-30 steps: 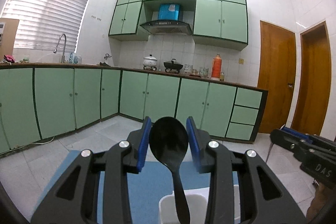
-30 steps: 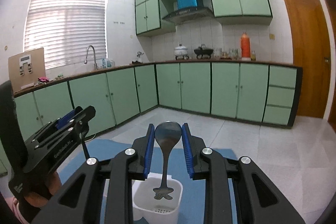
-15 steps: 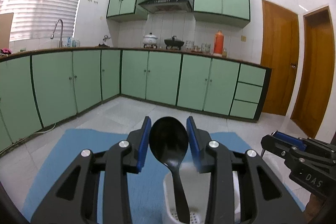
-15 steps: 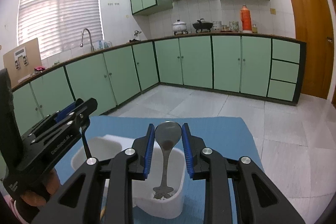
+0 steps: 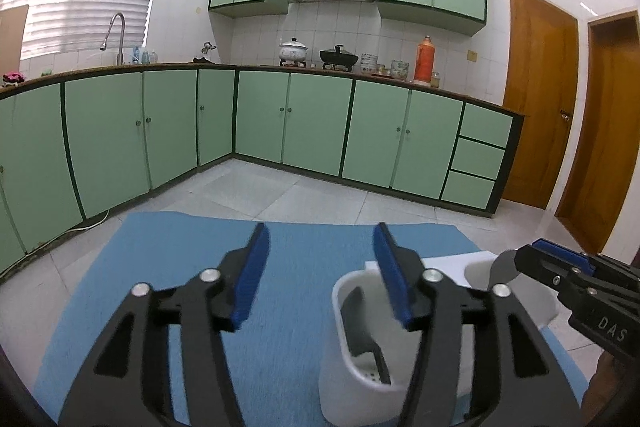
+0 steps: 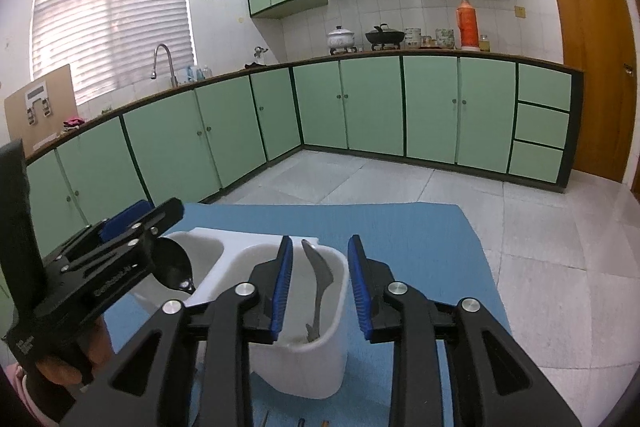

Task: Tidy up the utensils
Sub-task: 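Open both grippers to drop the spoons into the holder, then lower the left tool to the silver spoon while the right tool approaches another silver spoon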

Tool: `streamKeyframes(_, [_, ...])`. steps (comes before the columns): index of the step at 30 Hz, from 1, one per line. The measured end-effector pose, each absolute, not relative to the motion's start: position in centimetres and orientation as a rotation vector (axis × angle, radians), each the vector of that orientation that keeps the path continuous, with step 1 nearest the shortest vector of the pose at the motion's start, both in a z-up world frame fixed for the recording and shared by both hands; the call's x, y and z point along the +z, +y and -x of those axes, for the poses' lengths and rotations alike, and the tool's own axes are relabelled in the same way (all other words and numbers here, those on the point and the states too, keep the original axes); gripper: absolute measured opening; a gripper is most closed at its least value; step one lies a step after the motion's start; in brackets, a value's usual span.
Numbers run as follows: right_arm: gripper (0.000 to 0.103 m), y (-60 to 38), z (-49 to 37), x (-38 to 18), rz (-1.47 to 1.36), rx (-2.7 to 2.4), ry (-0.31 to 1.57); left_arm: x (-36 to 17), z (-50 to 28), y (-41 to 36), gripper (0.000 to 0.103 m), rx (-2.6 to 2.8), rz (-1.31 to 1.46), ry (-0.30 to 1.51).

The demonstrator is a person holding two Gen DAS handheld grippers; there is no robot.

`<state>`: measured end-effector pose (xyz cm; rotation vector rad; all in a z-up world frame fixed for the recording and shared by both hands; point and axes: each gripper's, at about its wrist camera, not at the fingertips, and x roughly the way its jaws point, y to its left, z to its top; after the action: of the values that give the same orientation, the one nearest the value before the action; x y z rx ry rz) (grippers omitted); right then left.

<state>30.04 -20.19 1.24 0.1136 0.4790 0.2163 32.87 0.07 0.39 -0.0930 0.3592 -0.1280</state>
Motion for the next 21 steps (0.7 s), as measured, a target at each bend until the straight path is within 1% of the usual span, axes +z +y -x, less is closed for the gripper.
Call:
streamKeyframes(1, [0.039, -20.4, -29.6, 1.3, -0.116, 0.211, 0.472, 0.5, -32.5, 0.3, 0.064, -0.127, 0.096, 0.355])
streamKeyframes(3, [0.045, -20.8, -29.2, 1.6, -0.12, 0.199, 0.461, 0.9, -31.9, 0.7, 0.071, -0.125, 0.108, 0.353])
streamKeyframes(4, [0.05, -21.1, -28.8, 1.6, -0.121, 0.191, 0.457, 1.1, -31.5, 1.0, 0.075, -0.127, 0.118, 0.352])
streamKeyframes(5, [0.054, -21.4, -28.6, 1.6, -0.122, 0.183, 0.455, 1.3, -31.1, 1.3, 0.077, -0.127, 0.127, 0.35])
streamKeyframes(6, [0.06, -21.6, -28.3, 1.6, -0.122, 0.175, 0.453, 1.5, -30.5, 1.7, 0.083, -0.125, 0.136, 0.351])
streamKeyframes(7, [0.064, -21.9, -27.7, 1.6, -0.121, 0.162, 0.451, 1.7, -29.9, 2.1, 0.086, -0.125, 0.144, 0.352])
streamKeyframes(8, [0.067, -22.2, -27.2, 1.4, -0.121, 0.156, 0.448, 1.8, -29.2, 2.5, 0.087, -0.127, 0.149, 0.353])
streamKeyframes(10, [0.079, -22.8, -26.3, 1.2, -0.125, 0.141, 0.446, 2.0, -28.1, 3.0, 0.09, -0.122, 0.154, 0.36])
streamKeyframes(12, [0.085, -23.4, -25.3, 0.9, -0.129, 0.122, 0.452, 1.8, -26.9, 3.5, 0.093, -0.117, 0.16, 0.374])
streamKeyframes(13, [0.087, -23.6, -24.8, 0.6, -0.13, 0.109, 0.456, 1.7, -26.3, 3.8, 0.094, -0.109, 0.16, 0.387])
streamKeyframes(16, [0.09, -23.9, -23.5, 0.0, -0.13, 0.086, 0.468, 0.9, -24.8, 4.4, 0.095, -0.094, 0.16, 0.441])
streamKeyframes(21, [0.09, -24.1, -21.7, -1.3, -0.116, 0.05, 0.508, -0.9, -23.3, 4.9, 0.095, -0.065, 0.159, 0.54])
